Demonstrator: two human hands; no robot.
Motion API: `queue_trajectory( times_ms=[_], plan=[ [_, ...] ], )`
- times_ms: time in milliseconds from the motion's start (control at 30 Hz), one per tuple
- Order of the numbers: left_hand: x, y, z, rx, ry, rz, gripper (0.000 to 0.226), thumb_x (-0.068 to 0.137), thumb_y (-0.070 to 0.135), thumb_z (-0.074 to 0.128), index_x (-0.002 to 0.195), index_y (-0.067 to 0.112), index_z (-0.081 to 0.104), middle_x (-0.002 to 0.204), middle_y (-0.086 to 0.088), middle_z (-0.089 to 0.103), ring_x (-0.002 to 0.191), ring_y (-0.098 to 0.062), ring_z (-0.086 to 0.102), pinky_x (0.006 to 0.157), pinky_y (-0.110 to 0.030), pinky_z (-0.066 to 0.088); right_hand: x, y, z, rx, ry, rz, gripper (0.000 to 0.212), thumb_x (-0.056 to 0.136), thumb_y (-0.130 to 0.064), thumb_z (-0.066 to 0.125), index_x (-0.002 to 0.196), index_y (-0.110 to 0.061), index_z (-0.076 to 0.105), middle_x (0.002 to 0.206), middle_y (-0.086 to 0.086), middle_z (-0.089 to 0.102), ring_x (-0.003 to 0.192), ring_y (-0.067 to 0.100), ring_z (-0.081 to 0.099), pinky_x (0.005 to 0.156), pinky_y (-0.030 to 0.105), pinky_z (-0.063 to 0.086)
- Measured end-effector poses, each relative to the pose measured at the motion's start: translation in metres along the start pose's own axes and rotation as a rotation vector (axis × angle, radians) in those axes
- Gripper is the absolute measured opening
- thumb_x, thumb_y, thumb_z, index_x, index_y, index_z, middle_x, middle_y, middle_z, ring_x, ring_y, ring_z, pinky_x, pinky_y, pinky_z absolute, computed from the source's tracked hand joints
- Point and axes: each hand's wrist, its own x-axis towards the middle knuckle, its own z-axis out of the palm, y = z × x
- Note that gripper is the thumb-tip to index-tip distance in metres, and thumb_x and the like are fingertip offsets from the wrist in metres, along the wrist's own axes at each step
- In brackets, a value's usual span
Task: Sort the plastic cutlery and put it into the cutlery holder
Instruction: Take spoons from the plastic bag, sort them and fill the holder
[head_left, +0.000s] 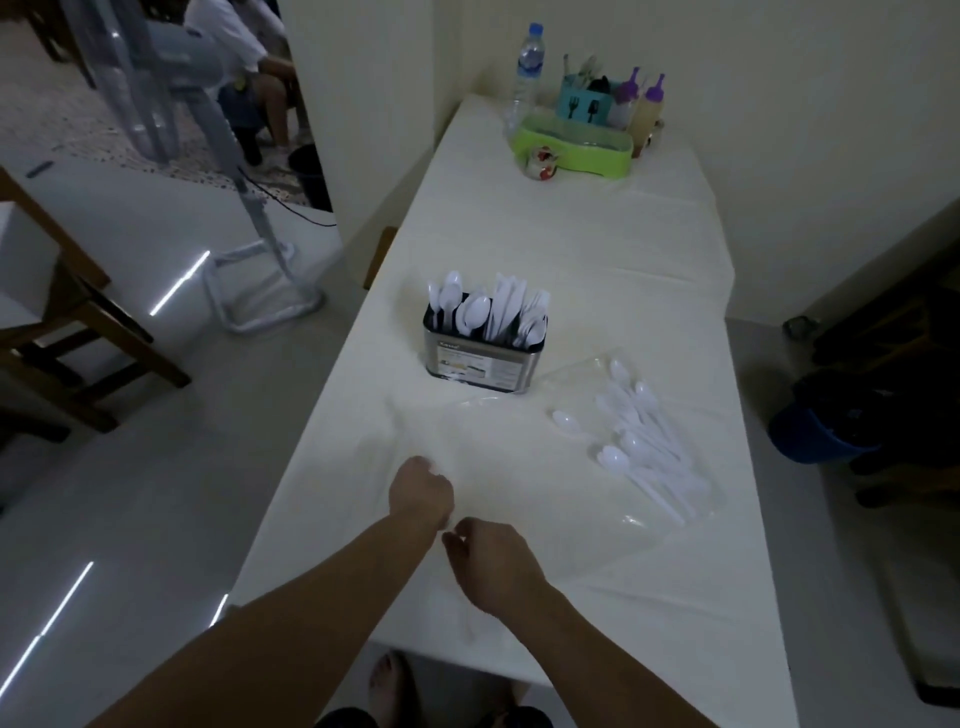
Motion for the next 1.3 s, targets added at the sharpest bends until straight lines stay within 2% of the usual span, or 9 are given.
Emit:
queue_trajectory(
  times_ms=[100,233,300,433,567,767,1067,1200,1300],
  plan=[
    [-0.005,0.009,-0.009,-0.336,-0.07,-0.17,0.016,0.091,0.01,0.046,0.097,0.016,0.059,0.071,-0.017,0.057,0.051,-0.026,0.047,0.053,-0.029,0.035,0.008,0.006,-0.005,-0.03,-0.017,-0.036,0.04,0.102,-0.039,0.037,0.095,-0.011,0.063,0.097,0.011,0.069,0.092,0.028,0.065,0.075,0.032,0.046],
    [0.005,0.007,-0.016,-0.408,-0.158,-0.29,0.018,0.089,0.018,0.048,0.071,0.015,0.046,0.045,-0.007,0.048,0.032,-0.02,0.041,0.043,-0.019,0.035,0.025,0.028,-0.026,-0.112,-0.01,-0.029,0.035,0.098,-0.034,0.044,0.118,-0.01,0.06,0.116,0.014,0.063,0.108,0.031,0.06,0.088,0.035,0.048],
    [0.012,0.003,-0.015,-0.349,-0.068,-0.228,0.008,0.092,0.01,0.047,0.087,0.014,0.051,0.057,-0.011,0.054,0.037,-0.02,0.048,0.046,-0.023,0.039,0.035,0.042,-0.04,-0.174,-0.003,-0.014,0.034,0.097,-0.032,0.046,0.122,-0.01,0.057,0.119,0.014,0.058,0.111,0.031,0.058,0.091,0.035,0.047],
    [0.025,-0.016,-0.011,0.064,0.155,0.002,0.029,0.087,0.008,0.06,0.114,0.013,0.052,0.085,-0.017,0.065,0.06,-0.03,0.067,0.059,-0.04,0.058,0.053,0.074,-0.066,-0.318,0.033,-0.002,0.03,0.097,-0.028,0.047,0.12,-0.01,0.054,0.122,0.013,0.054,0.114,0.029,0.053,0.093,0.036,0.046],
    [0.025,-0.023,-0.002,0.397,0.266,0.139,0.042,0.088,0.02,0.063,0.129,0.015,0.052,0.111,-0.017,0.067,0.098,-0.034,0.065,0.081,-0.033,0.051,0.068,0.111,-0.085,-0.386,0.088,0.048,0.029,0.098,-0.028,0.048,0.12,-0.011,0.054,0.123,0.012,0.053,0.113,0.028,0.052,0.092,0.036,0.047],
    [0.022,-0.019,0.016,0.455,0.337,0.147,0.043,0.091,0.016,0.053,0.135,0.012,0.05,0.123,-0.02,0.061,0.111,-0.039,0.058,0.088,-0.043,0.047,0.085,0.172,-0.114,-0.383,0.215,0.166,0.026,0.098,-0.023,0.047,0.121,-0.013,0.056,0.121,0.009,0.056,0.111,0.027,0.053,0.09,0.035,0.047],
    [0.021,-0.02,0.025,0.258,0.458,0.049,0.016,0.084,0.013,0.053,0.099,0.014,0.059,0.096,-0.014,0.065,0.083,-0.029,0.057,0.073,-0.034,0.044,0.106,0.251,-0.151,-0.323,0.276,0.304,0.035,0.088,-0.002,0.052,0.122,-0.011,0.052,0.122,0.01,0.055,0.111,0.027,0.054,0.095,0.032,0.045],
    [0.017,-0.02,0.026,0.254,0.51,0.074,0.022,0.091,0.014,0.055,0.111,0.009,0.062,0.107,-0.018,0.067,0.089,-0.03,0.057,0.075,-0.032,0.039,0.109,0.265,-0.157,-0.259,0.237,0.349,0.039,0.089,0.002,0.049,0.126,-0.008,0.052,0.124,0.014,0.055,0.113,0.031,0.056,0.099,0.035,0.046],
    [0.009,-0.019,0.032,0.306,0.519,0.108,0.039,0.091,0.01,0.05,0.13,0.004,0.054,0.125,-0.023,0.06,0.115,-0.039,0.055,0.09,-0.04,0.043,0.109,0.271,-0.159,-0.254,0.224,0.34,0.037,0.087,0.002,0.052,0.123,-0.007,0.054,0.122,0.015,0.055,0.11,0.031,0.057,0.097,0.034,0.048]
  ],
)
